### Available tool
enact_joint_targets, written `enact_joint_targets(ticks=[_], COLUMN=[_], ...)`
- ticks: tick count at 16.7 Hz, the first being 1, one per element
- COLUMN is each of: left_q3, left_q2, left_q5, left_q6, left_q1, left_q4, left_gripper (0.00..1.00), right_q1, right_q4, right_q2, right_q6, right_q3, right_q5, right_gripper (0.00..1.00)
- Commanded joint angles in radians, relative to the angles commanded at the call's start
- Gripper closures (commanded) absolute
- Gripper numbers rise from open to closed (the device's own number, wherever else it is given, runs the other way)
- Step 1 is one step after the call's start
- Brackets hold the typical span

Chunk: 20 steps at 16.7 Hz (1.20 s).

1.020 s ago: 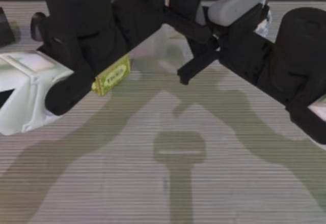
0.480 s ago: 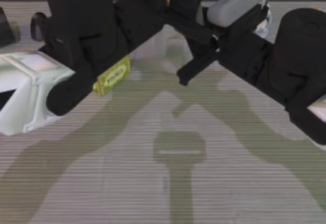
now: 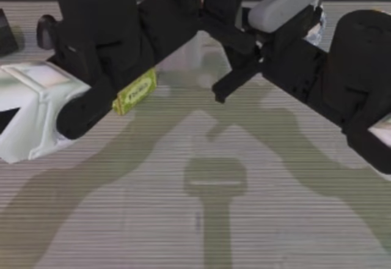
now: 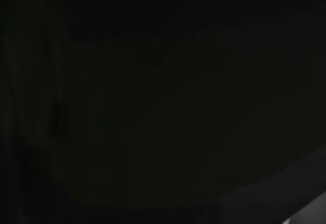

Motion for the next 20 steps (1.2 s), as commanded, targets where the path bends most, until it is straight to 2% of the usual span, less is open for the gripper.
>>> enact_joint_targets(ticks=[12,20], left_q3=[0.000,0.000], left_q2=[0.000,0.000], left_q5=[0.000,0.000], left_q6=[0.000,0.000], left_q1=[0.000,0.000], left_q4=[0.000,0.000], left_gripper=[1.00,1.00], right_q1=[0.000,0.000], right_q4=[0.000,0.000], right_q2=[0.000,0.000], right_q6=[0.000,0.000], right_q3=[0.000,0.000], right_q5=[0.000,0.000], right_gripper=[0.02,0.00])
